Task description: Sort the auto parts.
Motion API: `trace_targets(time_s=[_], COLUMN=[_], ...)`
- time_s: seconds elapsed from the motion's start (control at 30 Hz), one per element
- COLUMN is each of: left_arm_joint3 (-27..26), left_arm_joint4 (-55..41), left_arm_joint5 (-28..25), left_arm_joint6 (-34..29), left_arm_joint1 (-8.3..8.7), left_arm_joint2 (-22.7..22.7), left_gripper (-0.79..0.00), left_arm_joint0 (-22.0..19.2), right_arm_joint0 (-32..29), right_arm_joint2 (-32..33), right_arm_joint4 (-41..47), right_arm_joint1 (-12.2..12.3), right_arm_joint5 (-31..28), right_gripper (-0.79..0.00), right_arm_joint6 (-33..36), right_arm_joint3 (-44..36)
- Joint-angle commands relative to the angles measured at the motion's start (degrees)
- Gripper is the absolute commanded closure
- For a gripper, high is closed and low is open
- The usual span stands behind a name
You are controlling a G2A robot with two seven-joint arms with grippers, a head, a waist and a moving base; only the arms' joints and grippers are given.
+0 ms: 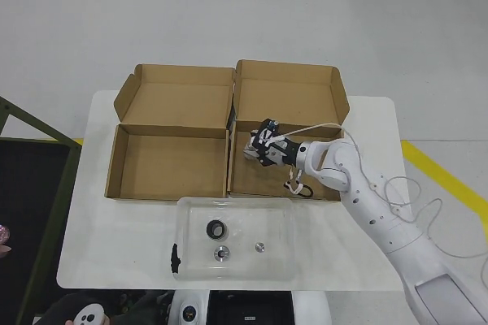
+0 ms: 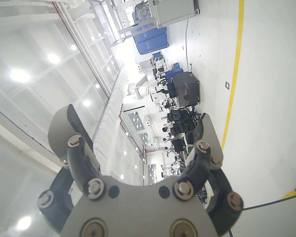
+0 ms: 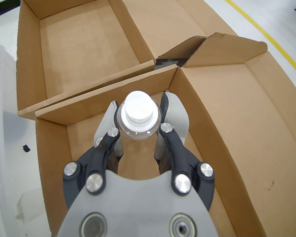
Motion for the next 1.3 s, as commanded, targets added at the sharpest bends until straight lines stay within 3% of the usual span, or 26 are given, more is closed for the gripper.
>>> trace_targets(time_s=[0.0,0.07,0.1,0.13,0.17,0.4,0.63,1.27], left_arm_joint3=[0.0,0.0,0.0,0.0,0.0,0.0,0.0,0.0], left_arm_joint4=[0.0,0.0,0.0,0.0,0.0,0.0,0.0,0.0], left_arm_joint5=[0.0,0.0,0.0,0.0,0.0,0.0,0.0,0.0], left_arm_joint6=[0.0,0.0,0.0,0.0,0.0,0.0,0.0,0.0], left_arm_joint1=[0.00,0.00,0.00,0.00,0.00,0.00,0.00,0.00], left_arm_joint2=[0.0,0.0,0.0,0.0,0.0,0.0,0.0,0.0], left_gripper=[-0.785,-0.785,-0.785,-0.785,-0.785,-0.785,-0.785,-0.785], left_arm_joint0=[0.0,0.0,0.0,0.0,0.0,0.0,0.0,0.0], right_arm_joint0=[0.5,1.0,1.3,1.5,1.6,1.8,0.2,-16.1], right_arm_joint2=[-0.4,-0.8,-1.0,-1.2,-1.3,-0.4,3.5,14.6], right_arm_joint4=[-0.3,-0.5,-0.5,-0.6,-0.6,1.7,0.1,-1.3], right_arm_joint1=[-0.3,-0.5,-0.7,-0.8,-0.9,-1.1,0.1,4.8], right_arm_joint5=[0.1,0.3,0.4,0.5,0.4,-0.3,-1.1,-10.6], right_gripper=[-0.135,-0.243,-0.385,-0.727,-0.785,-0.785,-0.785,-0.785], right_arm_joint6=[-0.1,-0.2,-0.2,-0.2,-0.2,-0.1,2.2,13.3], right_arm_joint3=[0.8,1.5,1.8,2.0,2.3,1.5,-6.0,-33.3])
